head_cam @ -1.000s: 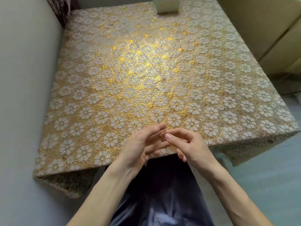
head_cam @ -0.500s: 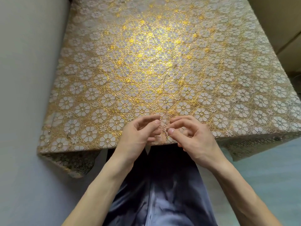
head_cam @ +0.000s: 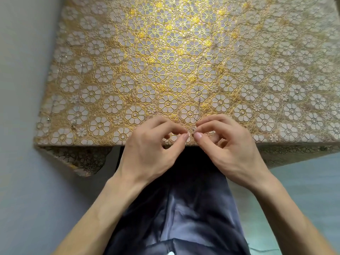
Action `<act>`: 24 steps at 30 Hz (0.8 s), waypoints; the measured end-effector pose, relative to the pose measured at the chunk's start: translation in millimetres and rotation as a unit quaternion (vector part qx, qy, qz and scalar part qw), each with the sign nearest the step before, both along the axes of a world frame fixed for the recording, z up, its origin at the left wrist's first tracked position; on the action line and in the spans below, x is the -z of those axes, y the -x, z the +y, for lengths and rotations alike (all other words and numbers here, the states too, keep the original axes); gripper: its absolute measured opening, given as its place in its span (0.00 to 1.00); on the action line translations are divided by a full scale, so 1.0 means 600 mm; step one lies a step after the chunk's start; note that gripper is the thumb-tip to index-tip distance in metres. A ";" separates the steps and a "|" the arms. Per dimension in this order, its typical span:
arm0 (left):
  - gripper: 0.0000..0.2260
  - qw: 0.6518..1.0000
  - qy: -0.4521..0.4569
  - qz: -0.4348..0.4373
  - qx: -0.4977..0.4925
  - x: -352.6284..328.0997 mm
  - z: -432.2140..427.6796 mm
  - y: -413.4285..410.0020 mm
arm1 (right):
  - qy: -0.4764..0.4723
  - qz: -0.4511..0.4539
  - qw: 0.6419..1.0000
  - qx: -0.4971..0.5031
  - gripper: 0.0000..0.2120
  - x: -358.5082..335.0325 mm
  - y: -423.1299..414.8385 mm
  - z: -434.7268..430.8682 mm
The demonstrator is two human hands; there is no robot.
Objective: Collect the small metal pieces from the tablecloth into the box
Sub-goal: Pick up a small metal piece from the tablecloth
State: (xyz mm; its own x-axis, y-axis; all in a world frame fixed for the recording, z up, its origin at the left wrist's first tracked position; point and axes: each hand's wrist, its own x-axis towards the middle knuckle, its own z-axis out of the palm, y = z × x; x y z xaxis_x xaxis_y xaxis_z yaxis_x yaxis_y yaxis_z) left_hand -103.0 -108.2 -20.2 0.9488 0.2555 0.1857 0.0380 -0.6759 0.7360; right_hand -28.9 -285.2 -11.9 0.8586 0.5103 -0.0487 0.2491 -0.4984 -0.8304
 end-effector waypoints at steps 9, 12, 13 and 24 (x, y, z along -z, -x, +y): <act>0.03 0.999 0.006 -0.031 0.017 0.011 -0.009 -0.002 | 0.001 -0.023 1.000 0.001 0.03 0.000 0.003 0.002; 0.04 0.999 0.002 -0.036 0.016 0.010 -0.011 -0.002 | 0.004 -0.025 1.000 -0.003 0.03 0.001 0.005 0.001; 0.04 0.999 -0.001 -0.035 0.017 0.010 -0.012 -0.001 | 0.004 -0.025 1.000 -0.004 0.03 0.001 0.005 0.000; 0.04 0.998 -0.029 -0.040 0.029 0.011 -0.016 0.002 | -0.010 -0.024 1.000 -0.010 0.02 0.002 0.007 -0.004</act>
